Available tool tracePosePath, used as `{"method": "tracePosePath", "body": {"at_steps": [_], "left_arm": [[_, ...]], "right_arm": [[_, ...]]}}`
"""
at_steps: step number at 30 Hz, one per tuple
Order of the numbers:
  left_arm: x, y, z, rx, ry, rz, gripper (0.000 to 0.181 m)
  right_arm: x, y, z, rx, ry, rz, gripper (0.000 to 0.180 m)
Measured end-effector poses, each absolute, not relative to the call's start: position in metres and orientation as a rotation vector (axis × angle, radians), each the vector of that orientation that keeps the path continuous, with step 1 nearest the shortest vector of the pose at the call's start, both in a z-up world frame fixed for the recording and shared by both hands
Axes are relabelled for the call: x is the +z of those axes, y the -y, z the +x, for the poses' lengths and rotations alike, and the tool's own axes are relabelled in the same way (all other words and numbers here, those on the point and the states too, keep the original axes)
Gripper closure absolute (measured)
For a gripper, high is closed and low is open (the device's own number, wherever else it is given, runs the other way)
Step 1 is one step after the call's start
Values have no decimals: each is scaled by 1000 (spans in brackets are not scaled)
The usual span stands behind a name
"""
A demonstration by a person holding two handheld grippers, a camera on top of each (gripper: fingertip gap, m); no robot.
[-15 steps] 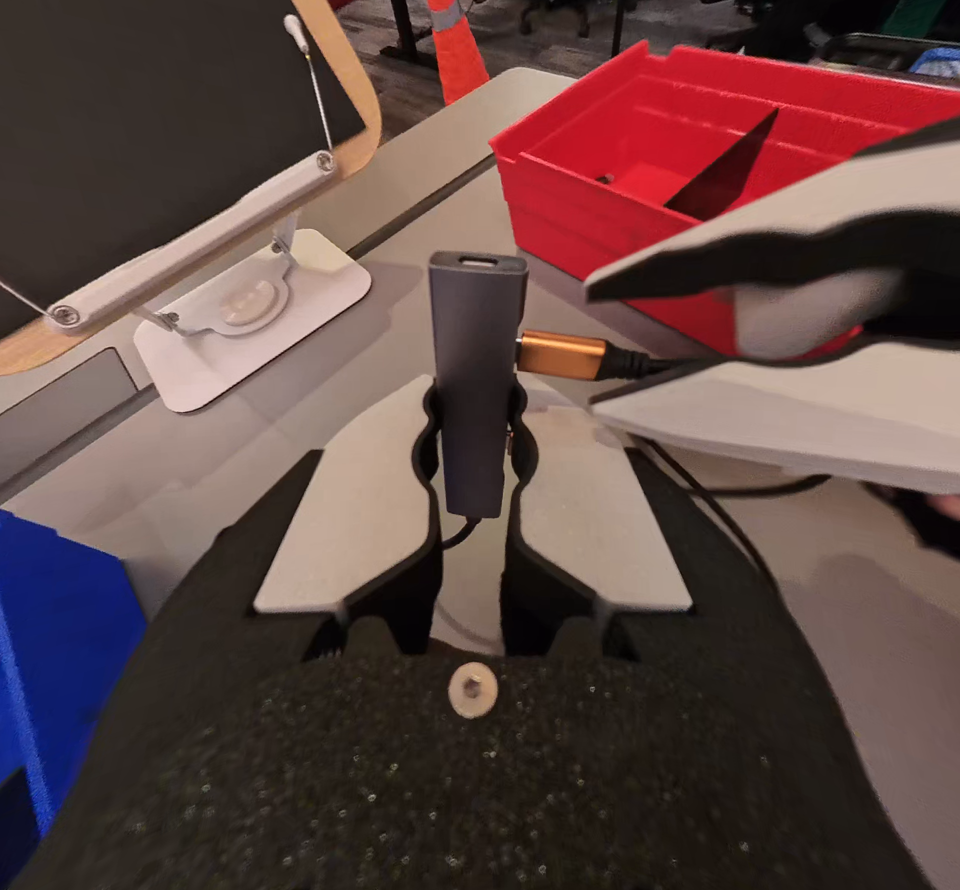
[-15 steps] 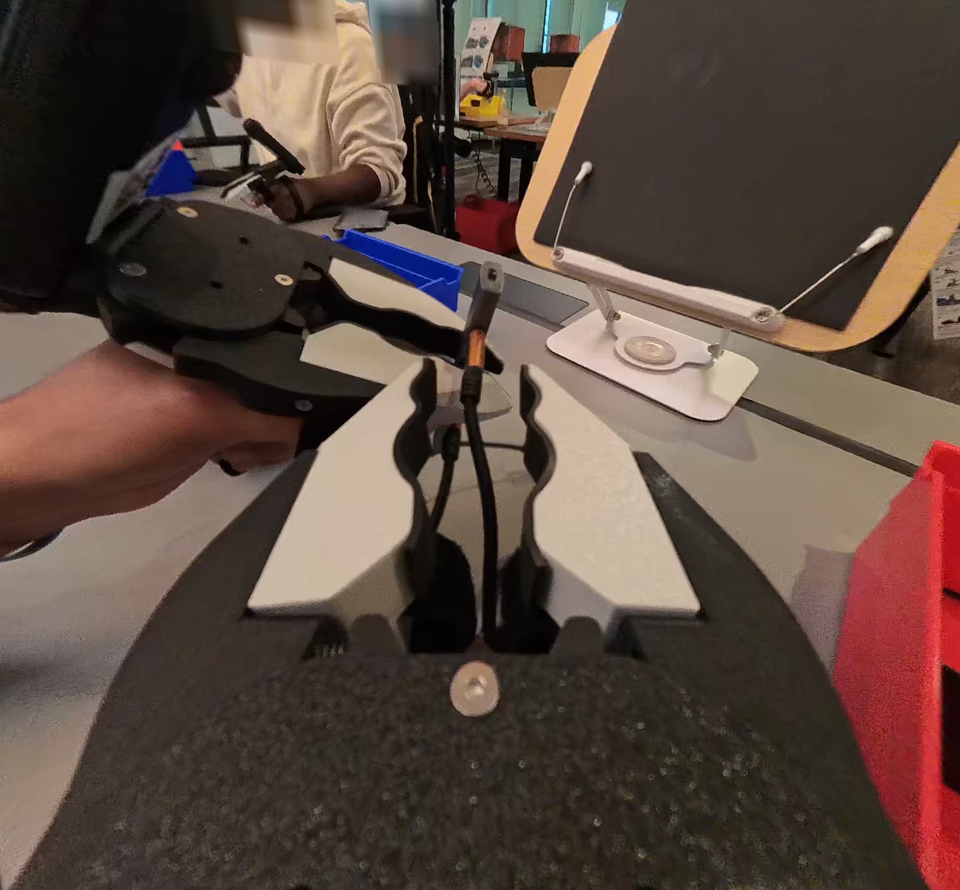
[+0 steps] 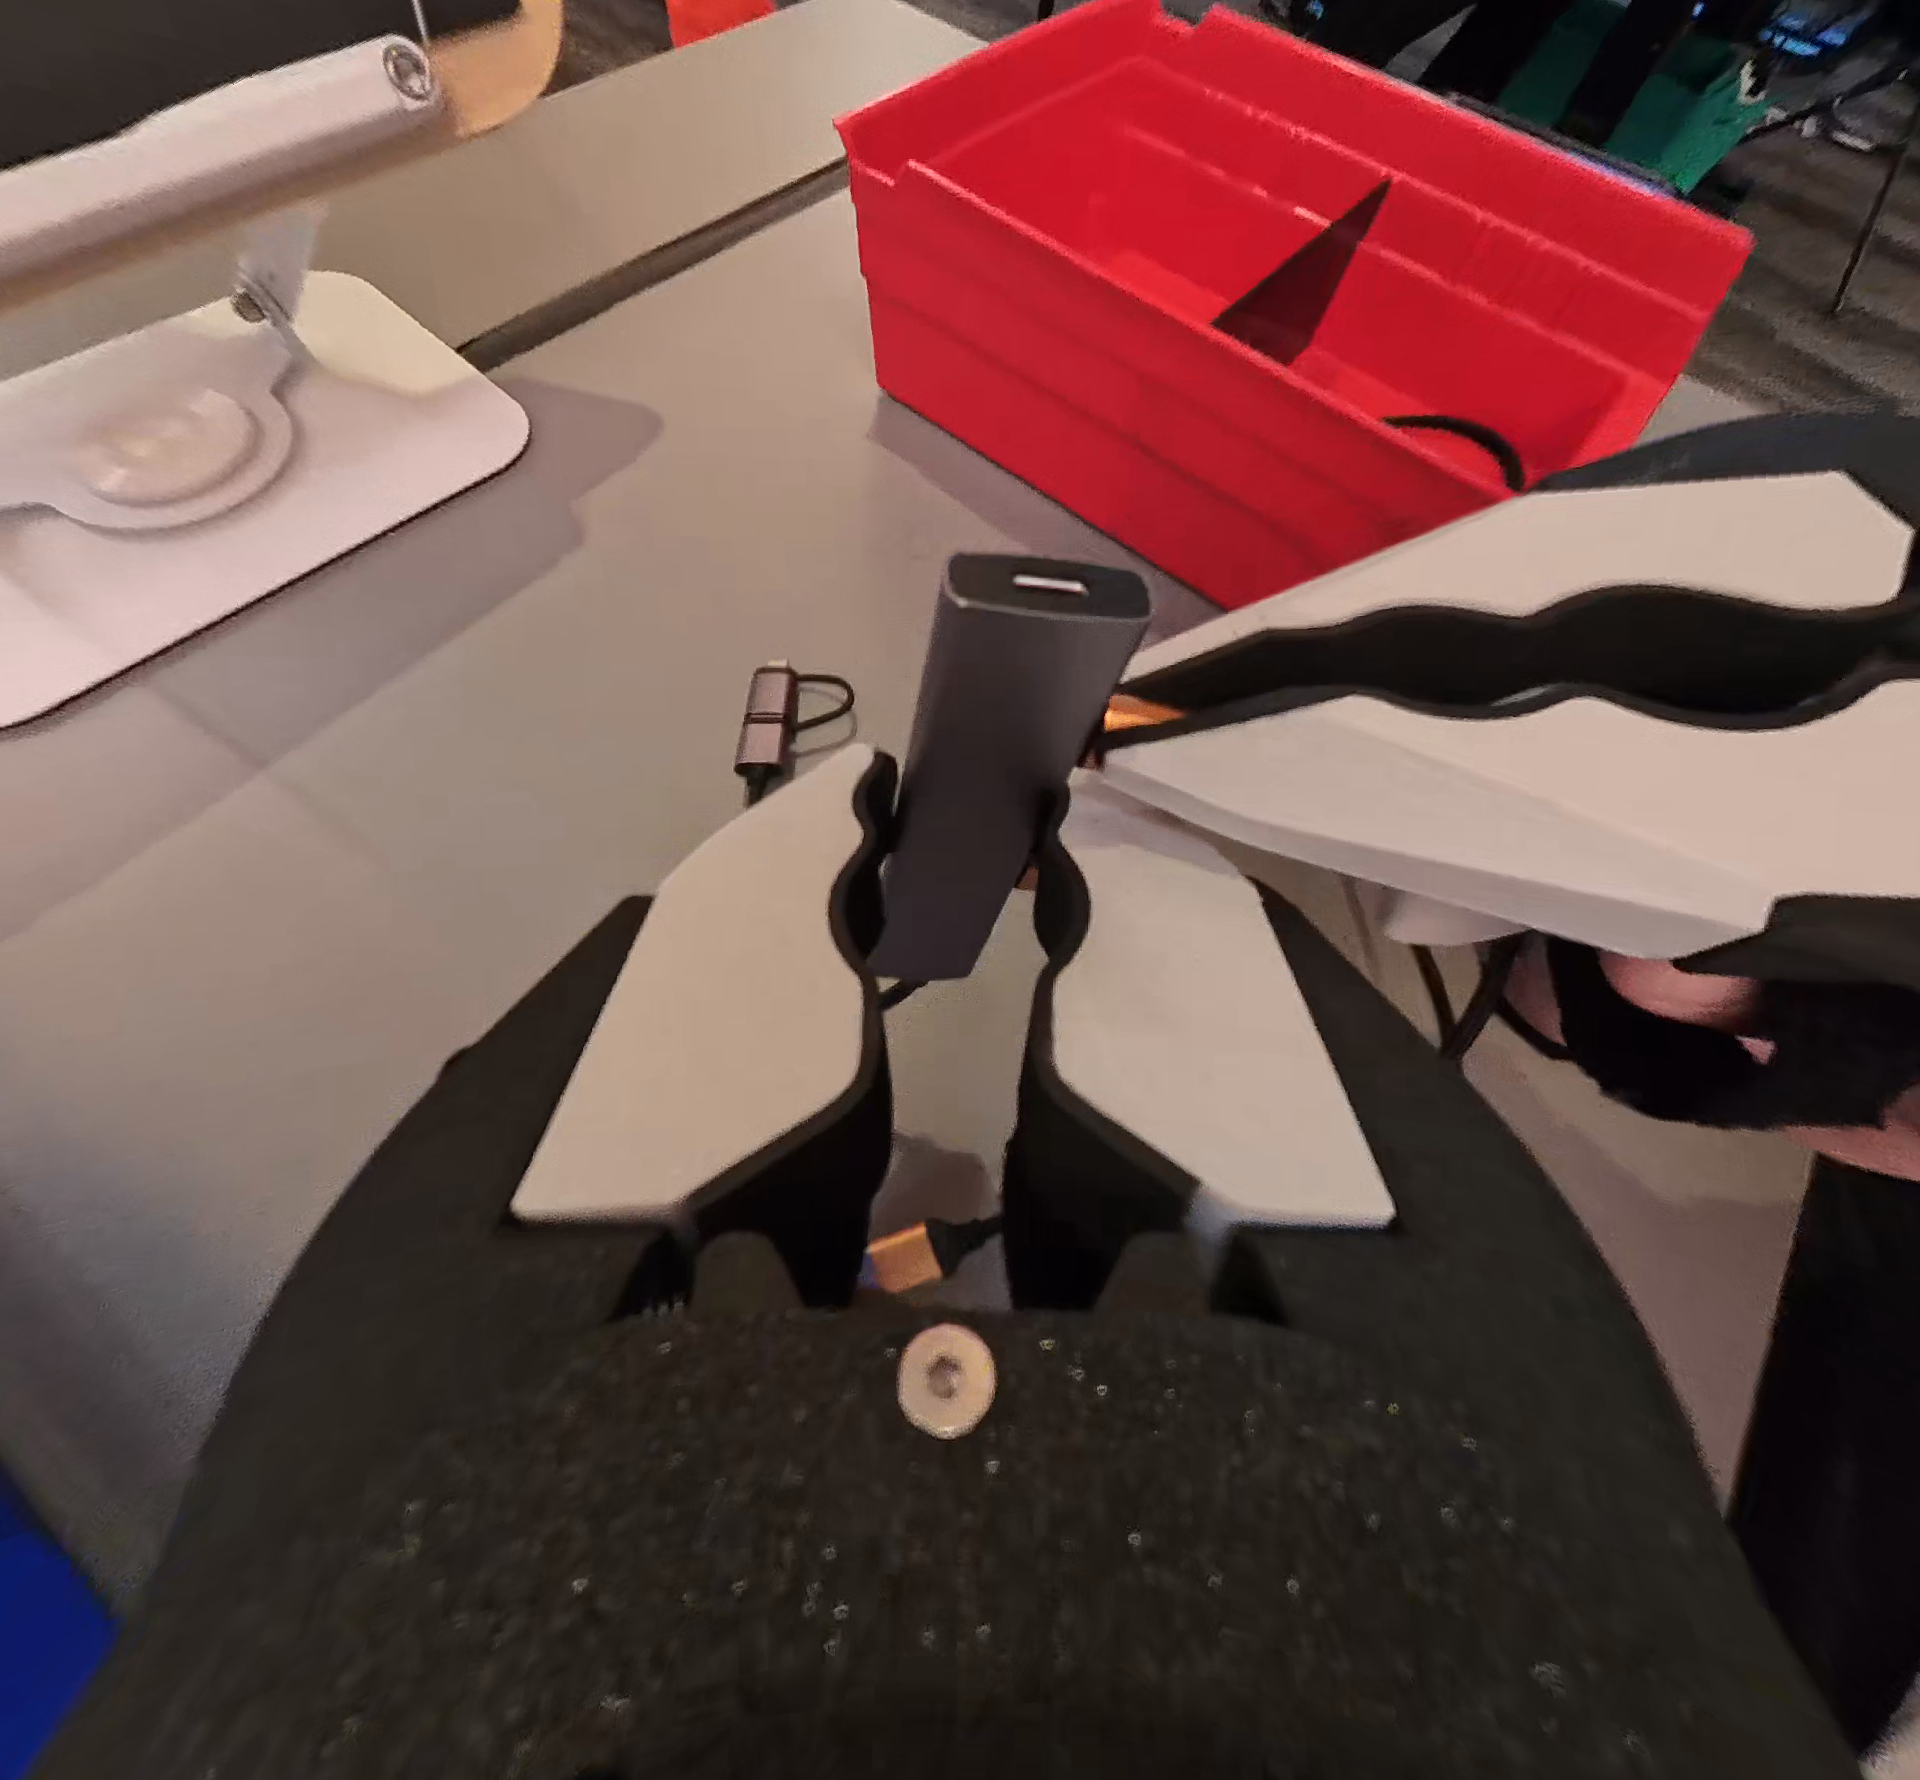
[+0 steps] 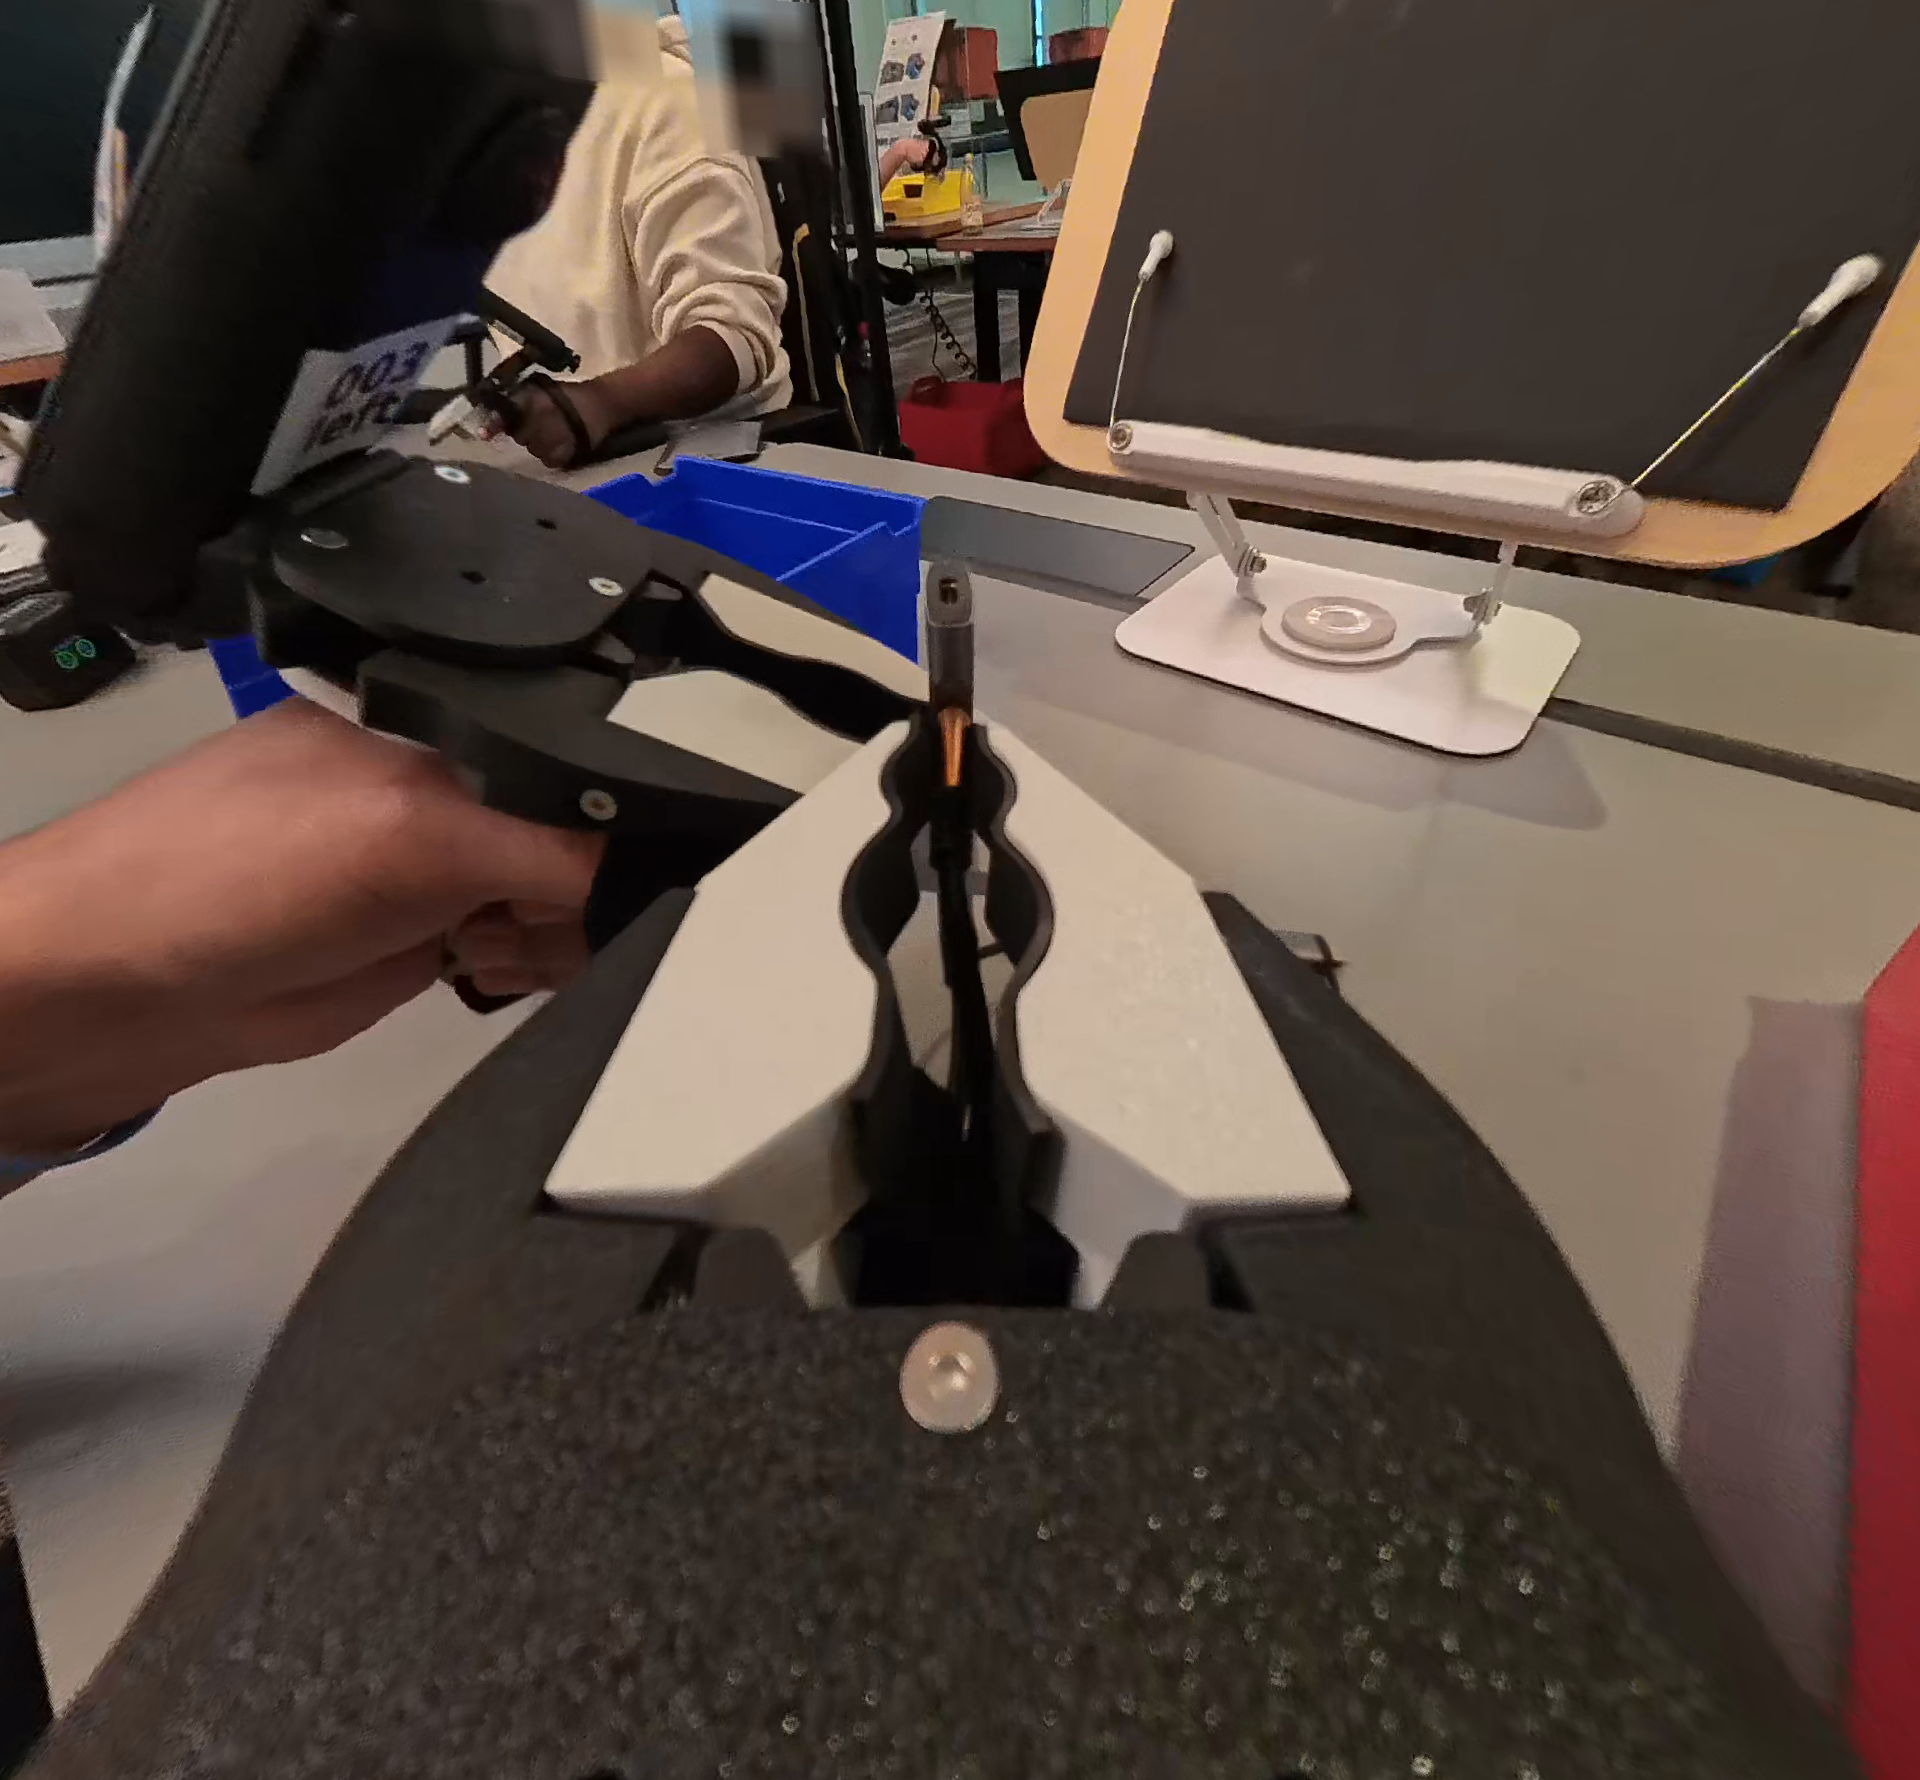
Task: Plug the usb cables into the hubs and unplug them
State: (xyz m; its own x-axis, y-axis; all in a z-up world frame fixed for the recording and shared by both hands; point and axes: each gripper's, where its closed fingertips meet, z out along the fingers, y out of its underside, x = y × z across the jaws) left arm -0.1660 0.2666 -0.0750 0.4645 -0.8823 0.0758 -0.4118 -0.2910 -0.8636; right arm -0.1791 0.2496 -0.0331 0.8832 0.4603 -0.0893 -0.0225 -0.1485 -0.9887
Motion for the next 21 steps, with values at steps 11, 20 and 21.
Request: {"method": "tracePosePath", "body": {"at_steps": [11, 20, 21], "left_arm": [[-77, -254, -155, -661, -1206, -1851, 155], [-76, -240, -142, -717, -1229, -1845, 155], [-76, -238, -141, -723, -1235, -1845, 155]], "right_arm": [[-37, -234, -164, 445, 417, -1676, 175], [-35, -220, -151, 453, 381, -1656, 175], [-36, -218, -150, 455, 375, -1655, 175]]}}
